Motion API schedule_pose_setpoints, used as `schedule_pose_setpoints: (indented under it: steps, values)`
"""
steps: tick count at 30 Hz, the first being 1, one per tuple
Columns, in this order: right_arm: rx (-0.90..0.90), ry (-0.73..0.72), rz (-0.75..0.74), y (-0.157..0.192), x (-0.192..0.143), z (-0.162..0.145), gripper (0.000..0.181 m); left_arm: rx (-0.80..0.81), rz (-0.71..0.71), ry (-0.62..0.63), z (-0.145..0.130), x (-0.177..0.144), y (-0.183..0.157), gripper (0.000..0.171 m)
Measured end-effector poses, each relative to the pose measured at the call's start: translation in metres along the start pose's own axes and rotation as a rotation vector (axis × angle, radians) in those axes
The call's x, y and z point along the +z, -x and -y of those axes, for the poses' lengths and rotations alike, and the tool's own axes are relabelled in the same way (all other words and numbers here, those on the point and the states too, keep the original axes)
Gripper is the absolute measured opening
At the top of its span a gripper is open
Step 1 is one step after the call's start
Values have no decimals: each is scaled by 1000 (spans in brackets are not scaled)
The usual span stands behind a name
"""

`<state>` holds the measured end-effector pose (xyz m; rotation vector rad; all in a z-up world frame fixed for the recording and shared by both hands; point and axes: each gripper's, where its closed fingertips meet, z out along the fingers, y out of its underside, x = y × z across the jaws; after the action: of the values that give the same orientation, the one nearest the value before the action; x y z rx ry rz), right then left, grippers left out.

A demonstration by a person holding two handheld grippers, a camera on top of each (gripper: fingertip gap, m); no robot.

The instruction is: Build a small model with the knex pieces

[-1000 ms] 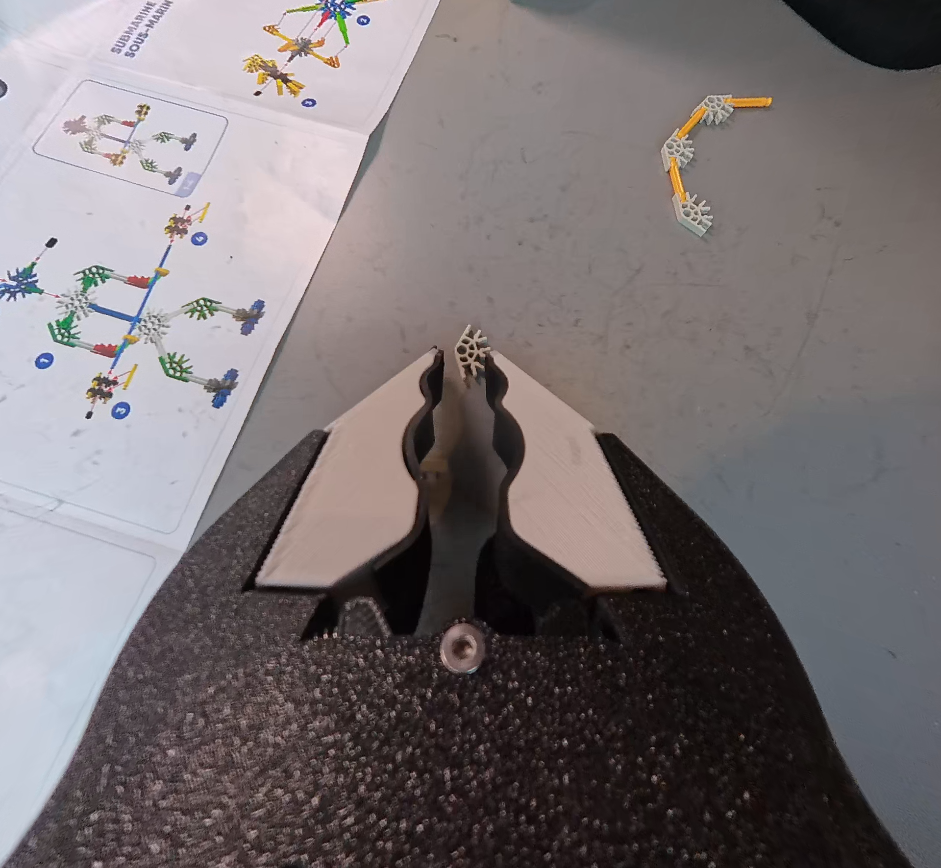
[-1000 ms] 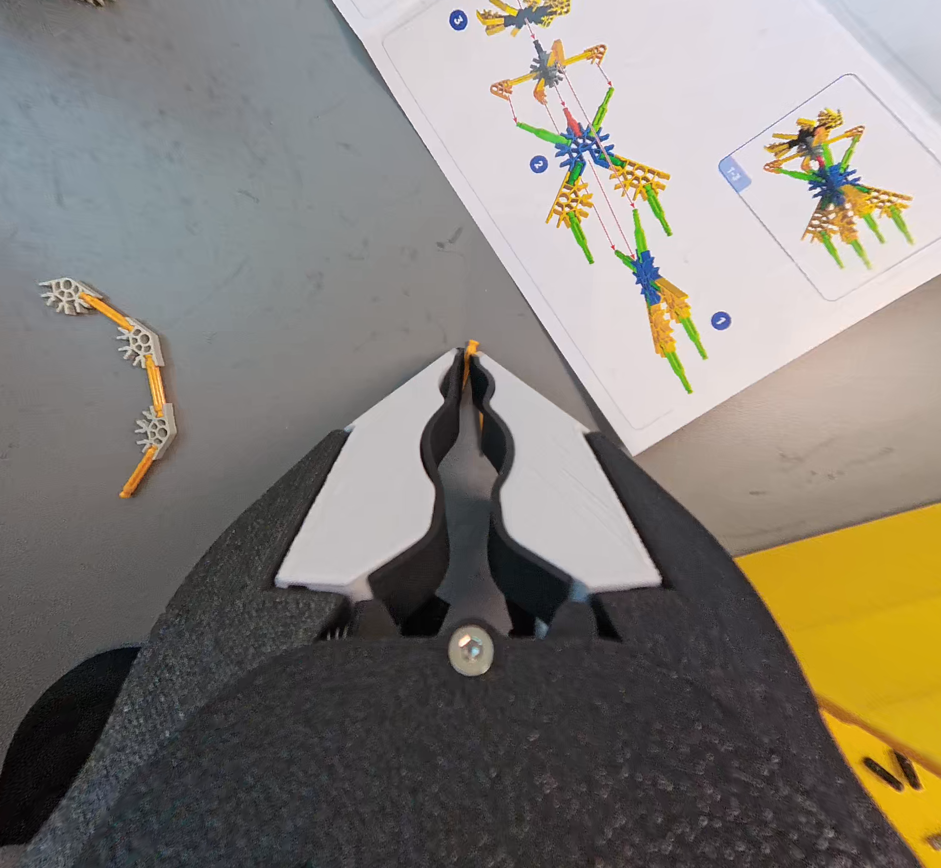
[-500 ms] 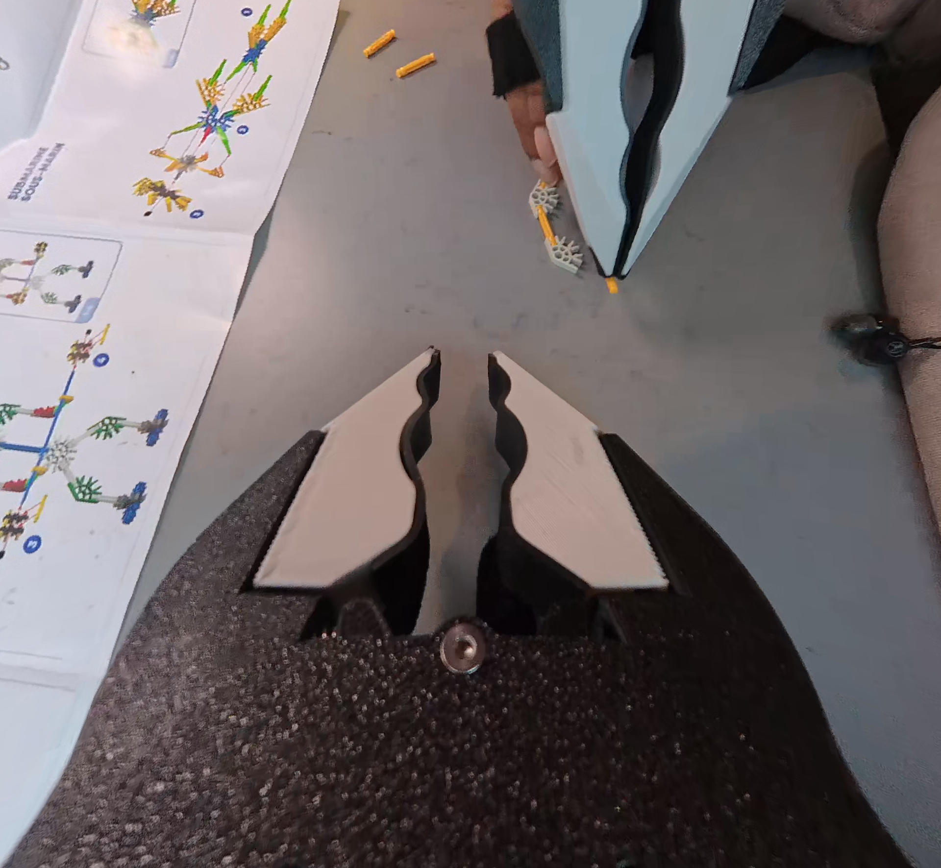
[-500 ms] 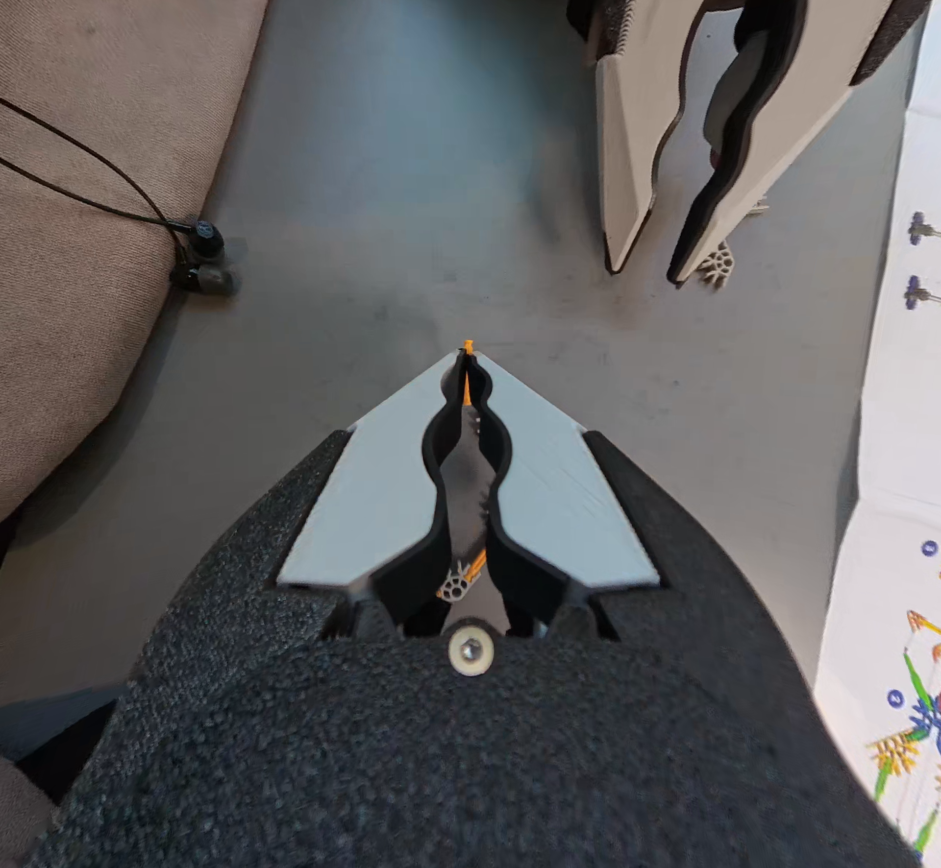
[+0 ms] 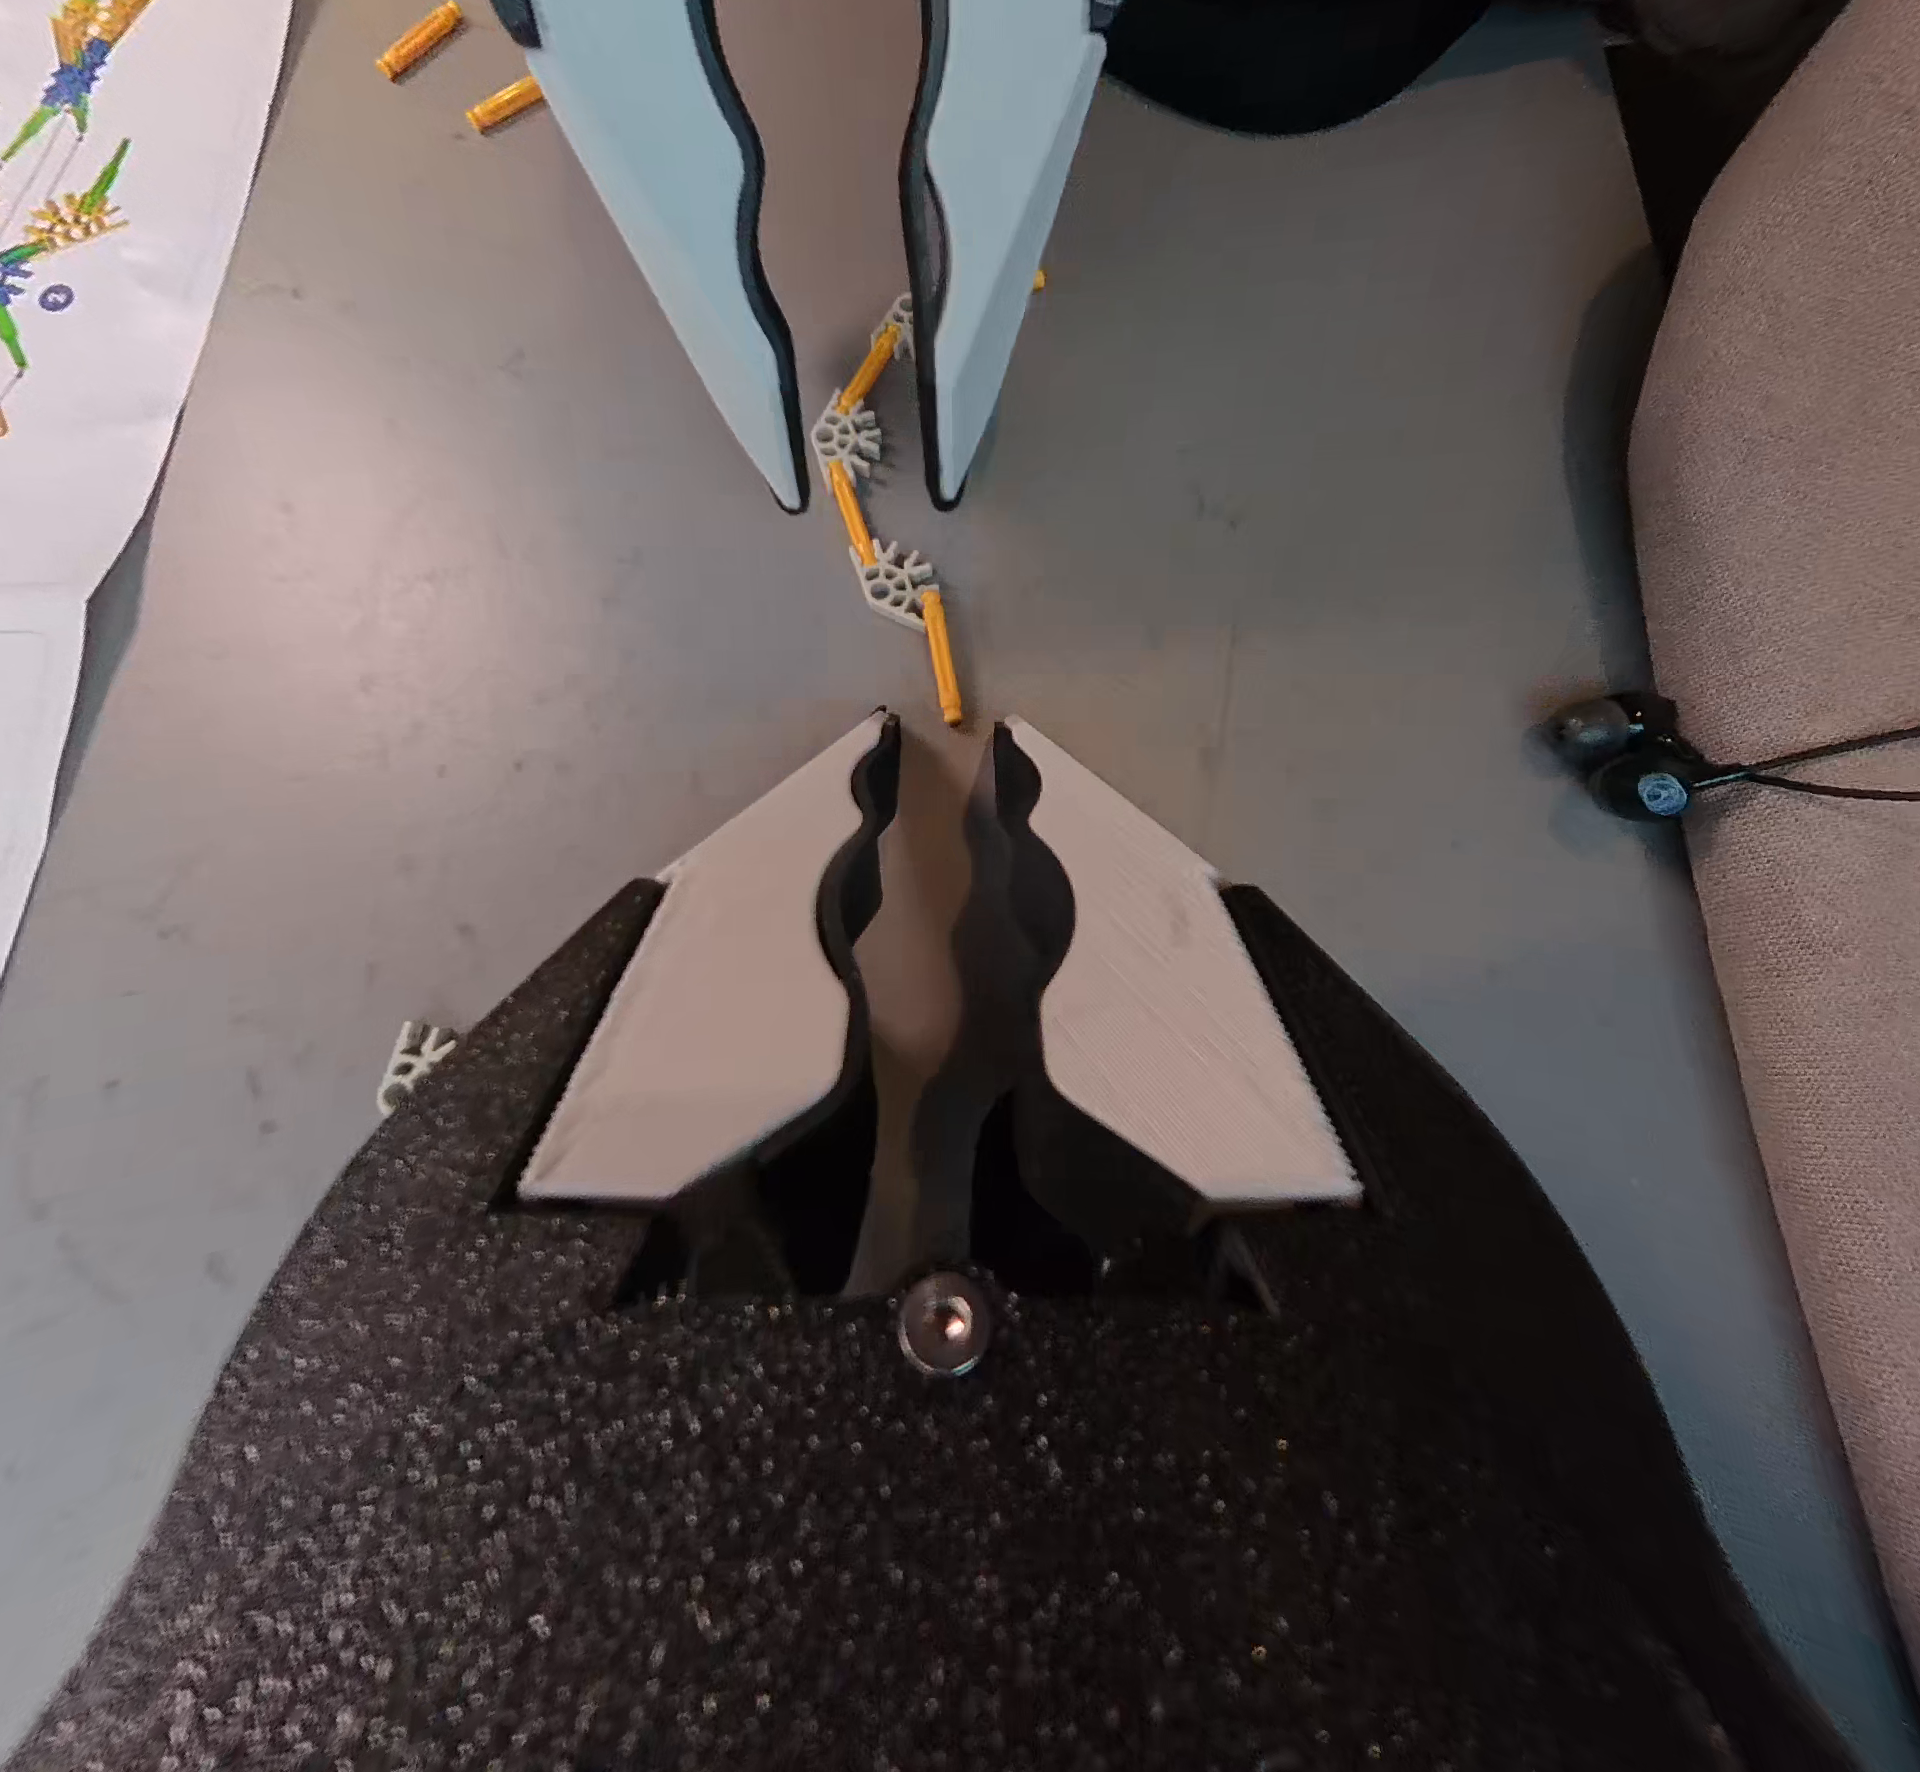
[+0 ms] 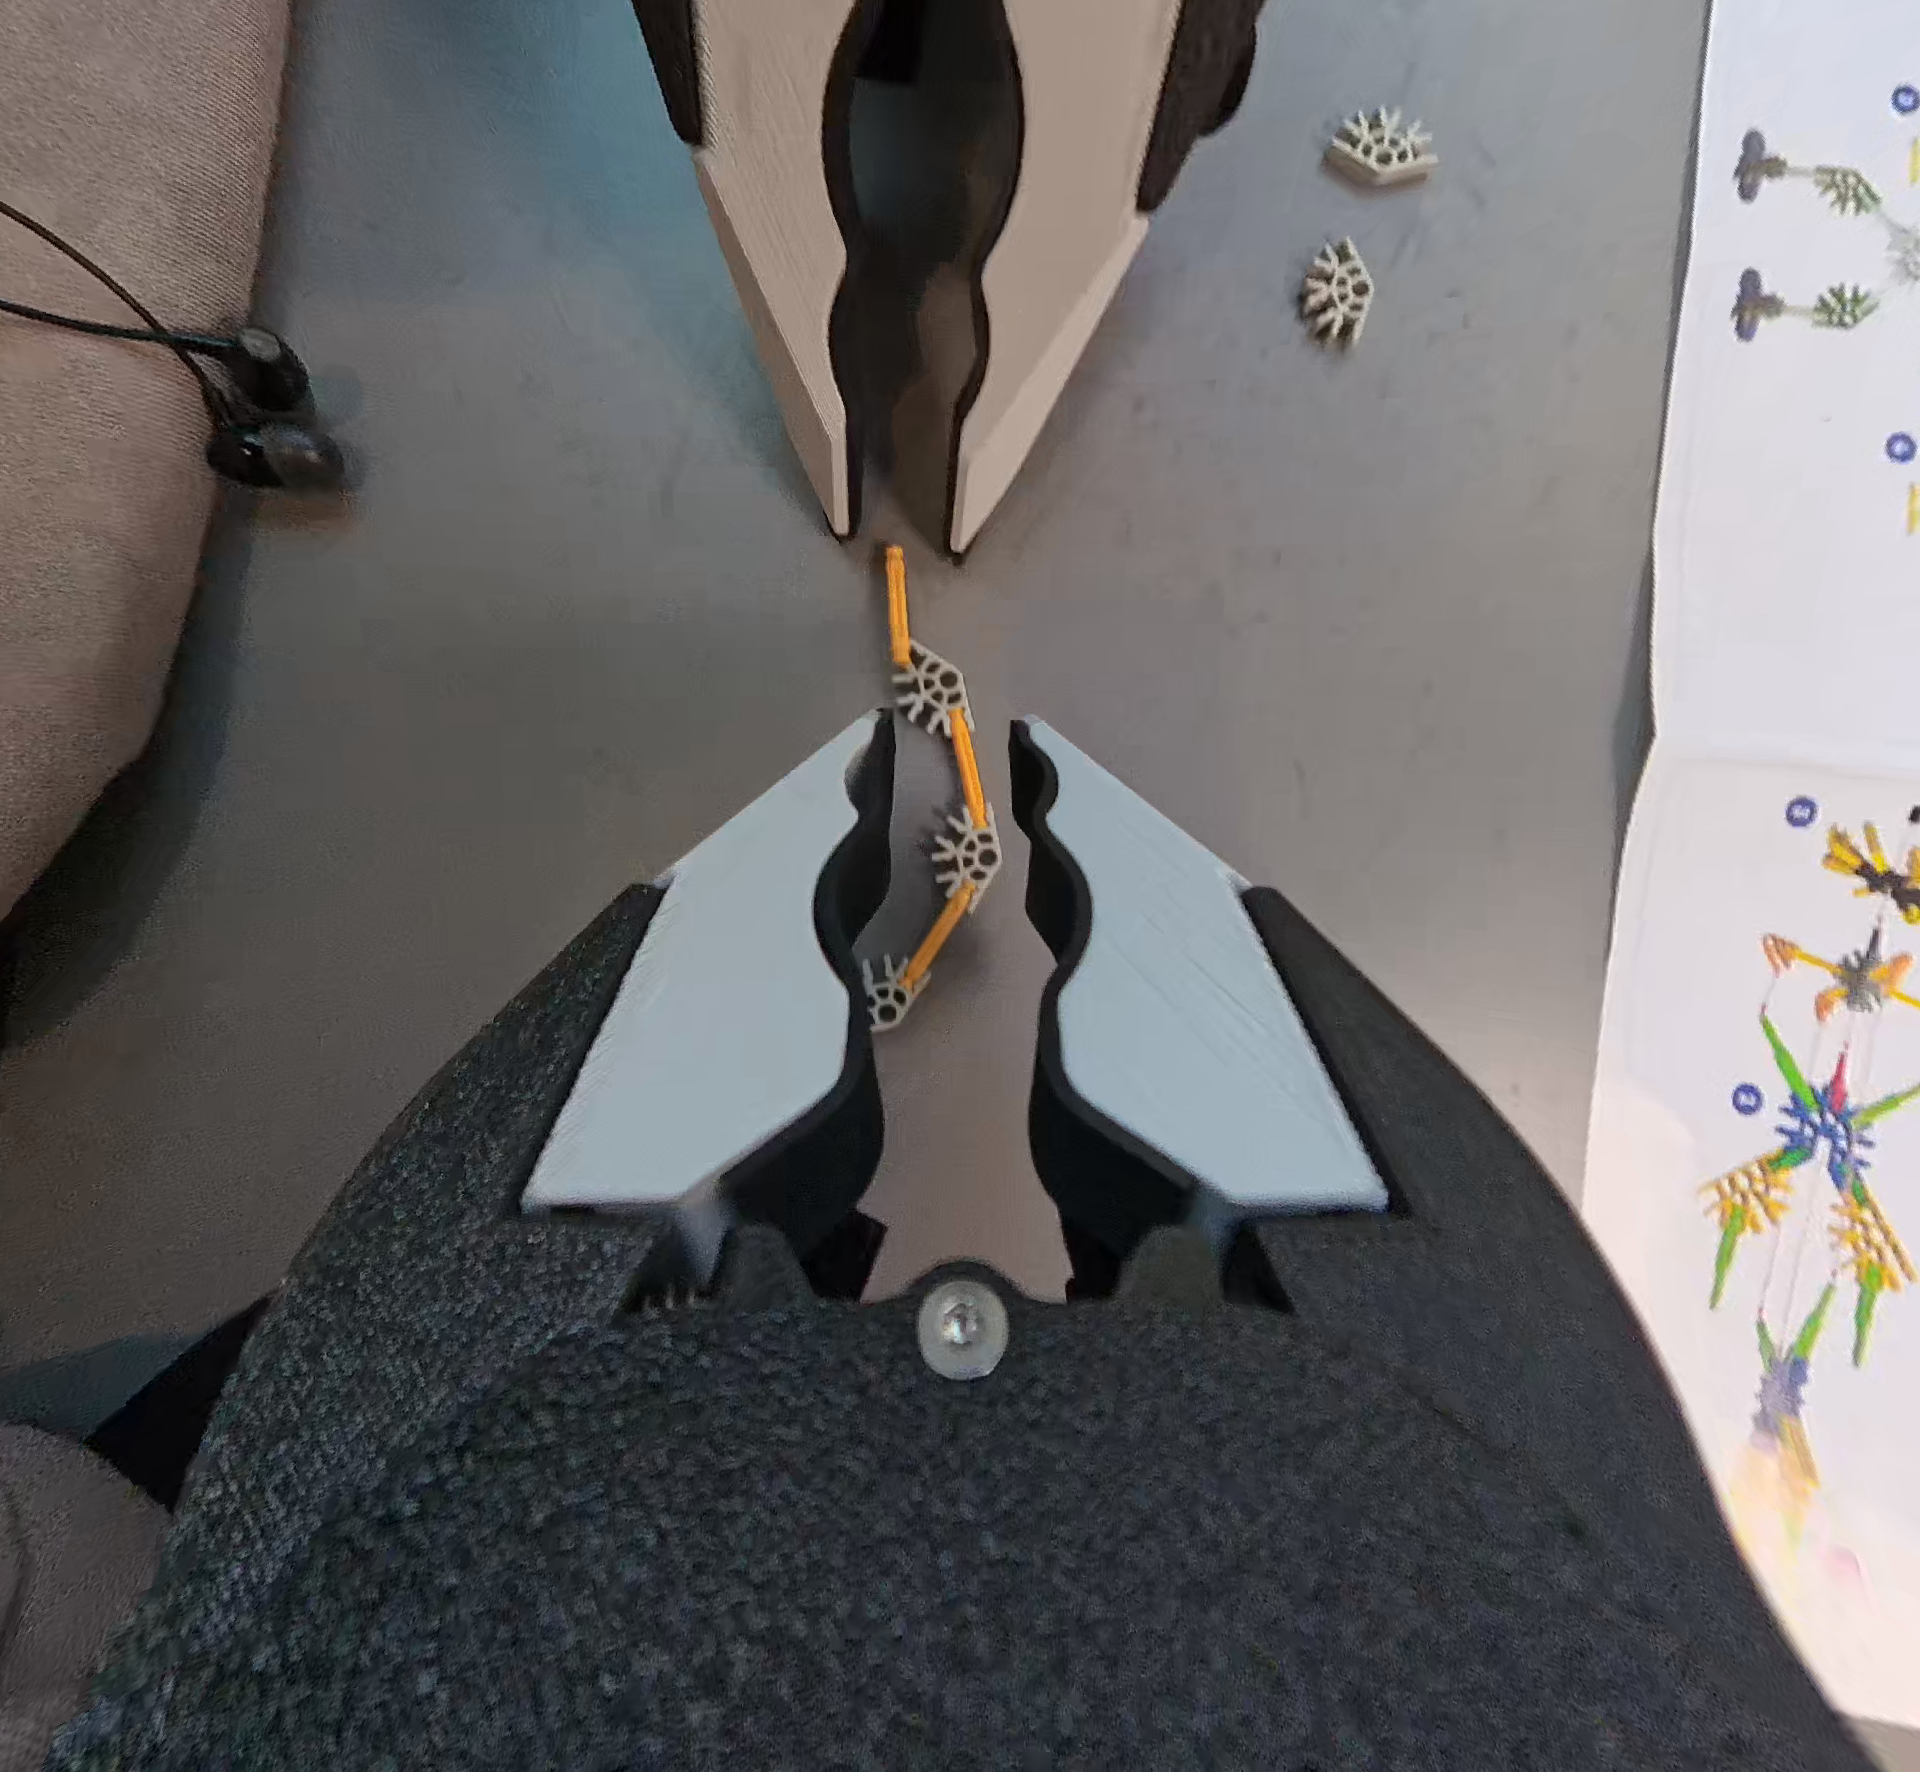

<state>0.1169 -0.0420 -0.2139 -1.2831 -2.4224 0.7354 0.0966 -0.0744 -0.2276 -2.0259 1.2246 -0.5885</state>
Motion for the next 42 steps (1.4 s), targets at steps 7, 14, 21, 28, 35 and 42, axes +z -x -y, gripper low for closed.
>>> schedule_pose_setpoints:
  steps: [7, 14, 21, 28, 35, 42]
  values:
    - [73, 42, 12, -6, 8, -15, 4, -77, 7, -2, 4, 4, 0, 14]
    - [205, 49, -41, -21, 7, -17, 2, -95, 49, 13, 1, 2, 8, 2]
    - [383, 15, -134, -46, 8, -16, 2, -132, 113, 20, -6, -7, 26, 2]
    - [378, 6, -130, -45, 8, -15, 2, -114, 147, -21, -2, -16, 36, 3]
    - [359, -4, -119, -43, 2, -16, 7, -89, 122, -19, -3, -11, 32, 13]
    - [374, -2, -80, -38, 6, -16, 5, -121, 139, 16, -6, -9, 38, 3]
